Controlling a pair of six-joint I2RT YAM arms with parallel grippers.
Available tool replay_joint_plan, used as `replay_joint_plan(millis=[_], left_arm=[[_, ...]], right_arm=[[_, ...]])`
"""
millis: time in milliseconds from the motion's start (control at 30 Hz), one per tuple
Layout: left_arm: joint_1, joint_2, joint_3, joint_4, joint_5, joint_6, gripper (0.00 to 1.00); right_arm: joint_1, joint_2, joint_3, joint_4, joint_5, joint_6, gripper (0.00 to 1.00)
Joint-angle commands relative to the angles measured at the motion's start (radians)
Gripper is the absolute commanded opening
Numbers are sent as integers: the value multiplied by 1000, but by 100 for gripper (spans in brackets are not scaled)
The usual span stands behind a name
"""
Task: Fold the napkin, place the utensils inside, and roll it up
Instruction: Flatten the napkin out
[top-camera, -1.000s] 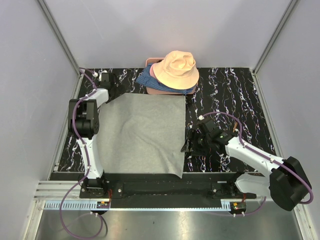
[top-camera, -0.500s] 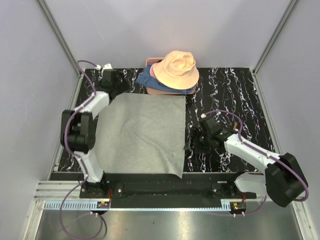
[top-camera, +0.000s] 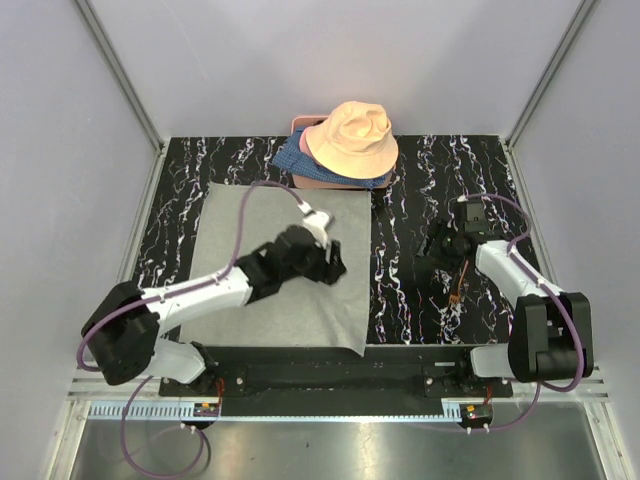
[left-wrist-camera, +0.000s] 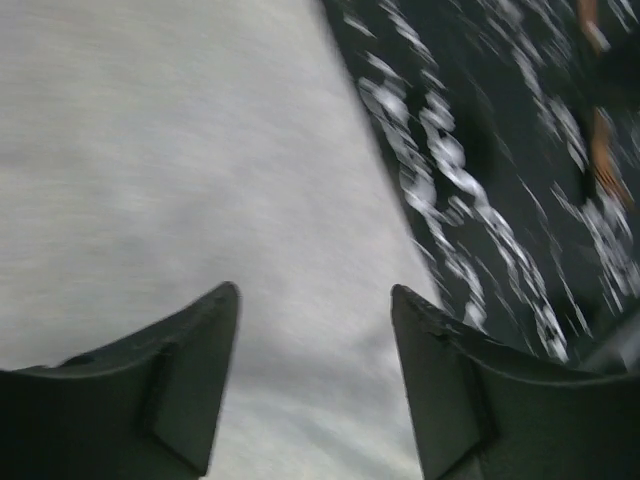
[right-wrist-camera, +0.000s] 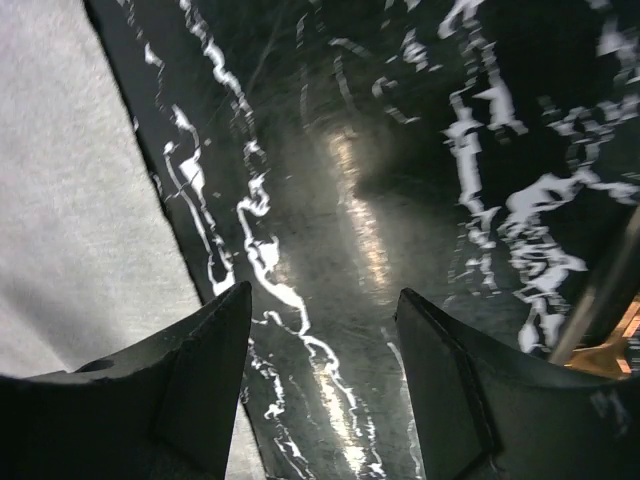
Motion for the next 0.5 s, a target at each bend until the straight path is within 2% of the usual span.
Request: replay_joint_plan(millis=[0, 67, 167, 467], left_arm=[[-203, 6, 14, 101, 105, 31, 61], [-287, 77, 50, 66, 135, 35, 56], [-353, 174, 122, -30, 162, 23, 53], [-382, 346, 212, -139, 129, -47, 53]], right_arm=[[-57, -62, 49, 22, -33, -66, 68], [-68, -87, 49, 22, -45, -69, 68], [-74, -119, 40, 22, -70, -67, 68], [-76, -220, -40, 25, -107, -49, 68]])
